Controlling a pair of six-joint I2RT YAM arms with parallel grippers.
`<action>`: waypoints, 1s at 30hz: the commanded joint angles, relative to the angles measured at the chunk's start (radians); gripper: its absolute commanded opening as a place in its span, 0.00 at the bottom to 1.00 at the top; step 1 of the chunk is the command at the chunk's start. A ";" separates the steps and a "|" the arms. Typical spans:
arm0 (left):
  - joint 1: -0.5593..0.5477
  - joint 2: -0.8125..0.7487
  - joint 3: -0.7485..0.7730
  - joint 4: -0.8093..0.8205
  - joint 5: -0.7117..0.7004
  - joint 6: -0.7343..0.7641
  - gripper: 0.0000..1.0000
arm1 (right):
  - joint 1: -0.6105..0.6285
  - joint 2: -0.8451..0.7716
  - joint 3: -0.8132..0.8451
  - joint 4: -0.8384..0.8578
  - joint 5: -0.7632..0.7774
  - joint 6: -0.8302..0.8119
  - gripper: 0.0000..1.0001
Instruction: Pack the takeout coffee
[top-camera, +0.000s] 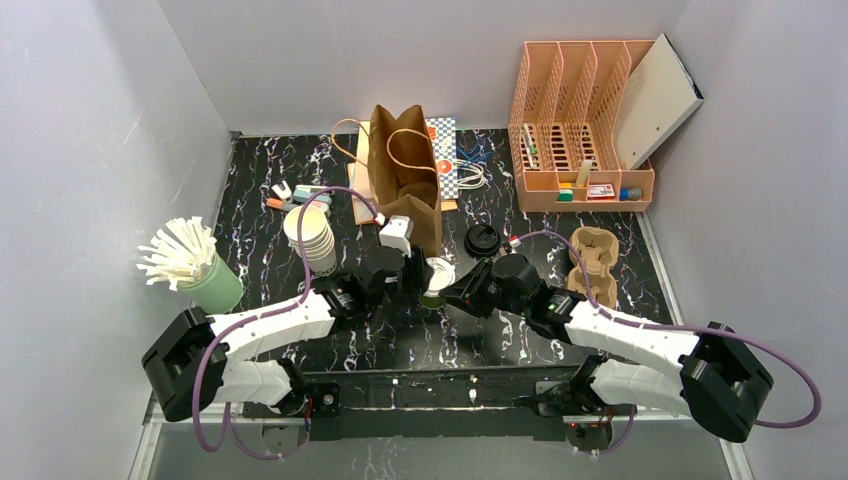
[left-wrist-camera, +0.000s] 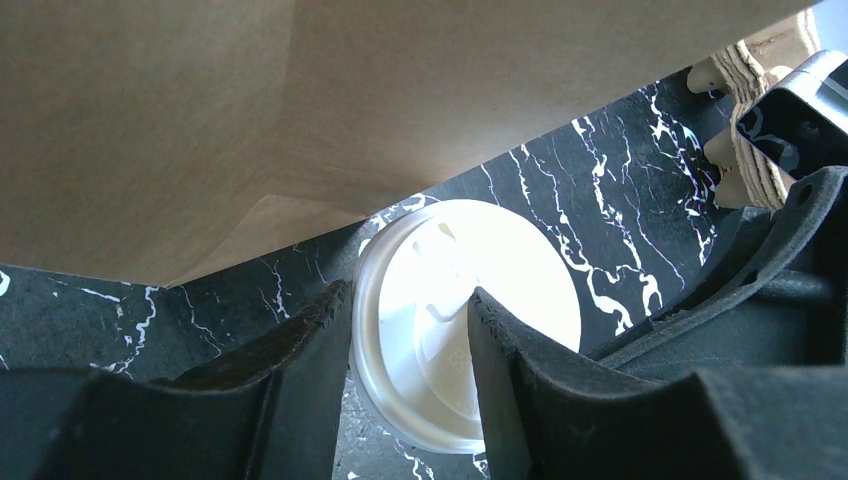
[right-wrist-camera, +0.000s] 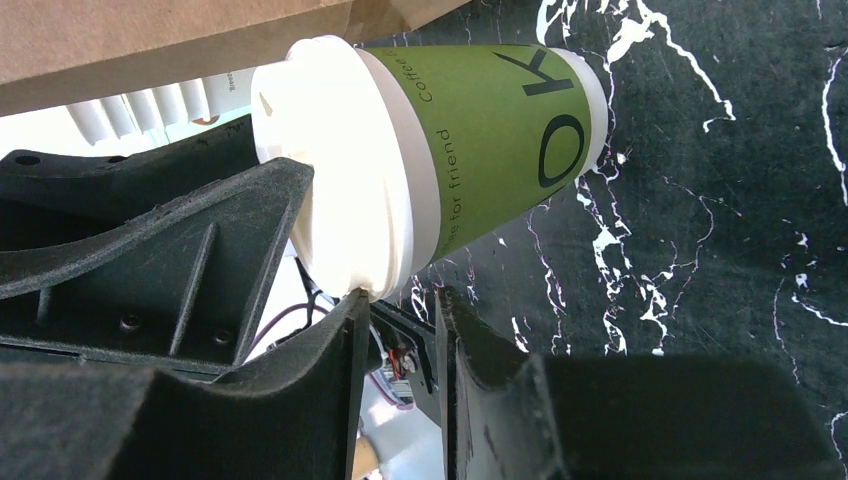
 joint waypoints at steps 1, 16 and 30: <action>-0.025 0.006 -0.034 -0.095 0.093 -0.013 0.43 | -0.010 0.098 -0.066 -0.325 0.130 -0.049 0.36; -0.025 -0.003 -0.003 -0.126 0.083 -0.006 0.43 | -0.009 -0.020 0.024 -0.266 0.072 -0.224 0.39; -0.025 -0.029 0.096 -0.187 0.085 0.015 0.50 | -0.010 -0.169 0.141 -0.316 0.084 -0.487 0.68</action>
